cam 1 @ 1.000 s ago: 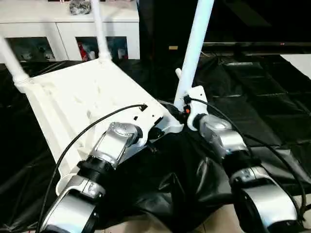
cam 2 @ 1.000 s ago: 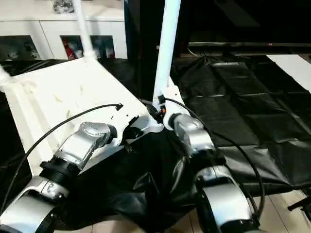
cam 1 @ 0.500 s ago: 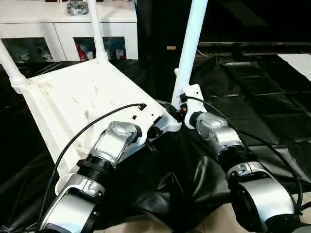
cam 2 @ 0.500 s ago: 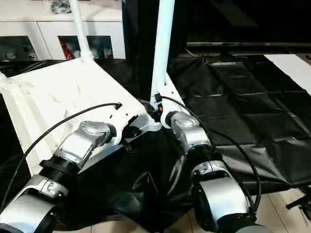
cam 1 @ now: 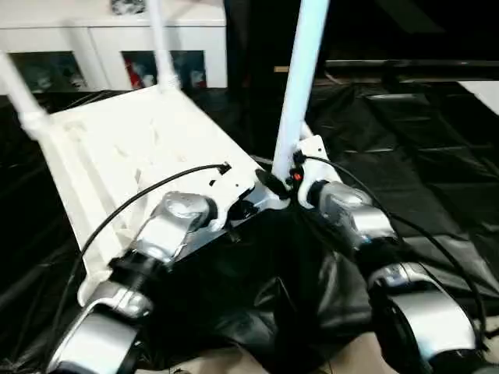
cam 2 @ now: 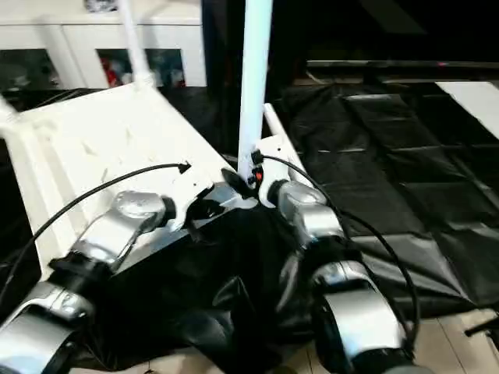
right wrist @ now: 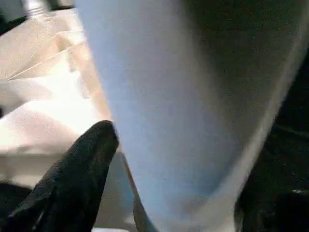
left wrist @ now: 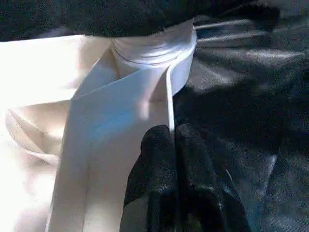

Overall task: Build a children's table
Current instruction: Insert table leg to table base

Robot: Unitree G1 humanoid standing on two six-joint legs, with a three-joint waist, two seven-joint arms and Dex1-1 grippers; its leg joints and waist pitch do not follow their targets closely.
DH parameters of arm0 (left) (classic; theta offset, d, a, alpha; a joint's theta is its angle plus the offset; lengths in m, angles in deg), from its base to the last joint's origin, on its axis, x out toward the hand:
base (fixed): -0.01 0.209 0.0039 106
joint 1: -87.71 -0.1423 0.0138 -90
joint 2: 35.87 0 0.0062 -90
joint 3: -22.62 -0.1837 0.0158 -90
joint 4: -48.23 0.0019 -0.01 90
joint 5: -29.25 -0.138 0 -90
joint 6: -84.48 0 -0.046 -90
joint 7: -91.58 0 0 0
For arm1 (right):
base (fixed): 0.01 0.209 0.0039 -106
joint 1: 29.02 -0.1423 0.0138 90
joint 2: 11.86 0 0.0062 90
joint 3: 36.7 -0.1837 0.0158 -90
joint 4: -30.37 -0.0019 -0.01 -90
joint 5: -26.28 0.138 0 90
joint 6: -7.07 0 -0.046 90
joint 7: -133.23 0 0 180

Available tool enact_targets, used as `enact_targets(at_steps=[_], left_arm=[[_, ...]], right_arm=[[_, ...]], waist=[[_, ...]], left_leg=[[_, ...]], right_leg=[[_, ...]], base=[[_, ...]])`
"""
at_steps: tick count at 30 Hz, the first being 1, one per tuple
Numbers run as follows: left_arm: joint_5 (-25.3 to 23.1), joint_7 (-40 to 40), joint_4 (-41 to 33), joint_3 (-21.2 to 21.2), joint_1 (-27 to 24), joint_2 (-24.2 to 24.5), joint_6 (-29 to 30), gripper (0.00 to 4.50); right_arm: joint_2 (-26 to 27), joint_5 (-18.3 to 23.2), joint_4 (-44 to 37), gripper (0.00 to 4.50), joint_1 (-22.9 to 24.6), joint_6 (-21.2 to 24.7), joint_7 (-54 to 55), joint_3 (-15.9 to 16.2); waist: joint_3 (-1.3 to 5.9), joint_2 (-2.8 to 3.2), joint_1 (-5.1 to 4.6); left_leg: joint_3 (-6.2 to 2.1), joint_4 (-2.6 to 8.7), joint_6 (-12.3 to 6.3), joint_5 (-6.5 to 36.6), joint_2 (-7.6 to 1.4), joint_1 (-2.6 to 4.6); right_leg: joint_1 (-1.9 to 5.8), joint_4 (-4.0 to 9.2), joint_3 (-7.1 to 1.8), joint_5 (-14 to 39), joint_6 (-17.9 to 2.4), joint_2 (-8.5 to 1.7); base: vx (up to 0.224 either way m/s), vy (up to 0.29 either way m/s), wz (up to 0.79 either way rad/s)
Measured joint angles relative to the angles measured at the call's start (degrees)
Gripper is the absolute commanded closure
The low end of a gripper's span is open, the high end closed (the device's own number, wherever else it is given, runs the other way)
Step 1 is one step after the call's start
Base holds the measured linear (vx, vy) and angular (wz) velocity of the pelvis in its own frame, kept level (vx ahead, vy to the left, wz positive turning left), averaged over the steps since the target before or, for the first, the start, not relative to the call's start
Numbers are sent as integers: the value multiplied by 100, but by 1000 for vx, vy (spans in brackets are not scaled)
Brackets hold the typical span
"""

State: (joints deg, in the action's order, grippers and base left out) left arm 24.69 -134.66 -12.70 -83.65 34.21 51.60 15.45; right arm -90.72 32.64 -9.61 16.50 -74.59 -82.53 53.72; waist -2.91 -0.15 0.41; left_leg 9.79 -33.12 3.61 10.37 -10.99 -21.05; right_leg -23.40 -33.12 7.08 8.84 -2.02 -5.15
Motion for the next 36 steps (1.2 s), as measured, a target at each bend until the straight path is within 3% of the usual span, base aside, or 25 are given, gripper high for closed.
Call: enact_targets(at_steps=[14, 19, 22, 28, 36], left_arm=[[306, -1535, -303, -203, -293, 671, -650, 450], [386, -2004, -313, -277, -347, 831, -901, 450], [386, -2108, -337, -284, -381, 866, -992, 450], [451, -2330, -414, -327, -447, 974, -1062, 450], [462, -2407, -414, -335, -470, 999, -1097, 450]], right_arm=[[-1139, 14, -1950, 63, 1096, 609, -2041, 841], [-1475, 99, -2541, 63, 1353, 861, -2661, 995], [-1504, 156, -2696, 63, 1414, 938, -2721, 1025], [-1610, 210, -2959, 133, 1539, 1135, -2833, 1104], [-1653, 202, -3072, 179, 1588, 1157, -2850, 1165]], waist=[[-9, 12, 343], [-12, 18, 462], [-12, 18, 474], [-12, 18, 481], [-12, 18, 483]], left_leg=[[13, -3, 1, 0, 1, -4], [16, -5, 2, -2, -1, 0], [16, -8, 3, -3, -2, 1], [16, -9, 3, -2, -1, 0], [16, -18, 3, -2, -1, 1]], right_leg=[[-4, 0, -9, 0, 1, -3], [-3, -4, -11, -1, -1, -3], [-1, -7, -12, -2, -1, -3], [0, -6, -14, -1, 0, -4], [3, -10, -14, -2, -1, -4]], base=[[0, 0, 0], [0, 0, 0], [0, 0, 0], [0, 0, 0], [0, 0, 0]])
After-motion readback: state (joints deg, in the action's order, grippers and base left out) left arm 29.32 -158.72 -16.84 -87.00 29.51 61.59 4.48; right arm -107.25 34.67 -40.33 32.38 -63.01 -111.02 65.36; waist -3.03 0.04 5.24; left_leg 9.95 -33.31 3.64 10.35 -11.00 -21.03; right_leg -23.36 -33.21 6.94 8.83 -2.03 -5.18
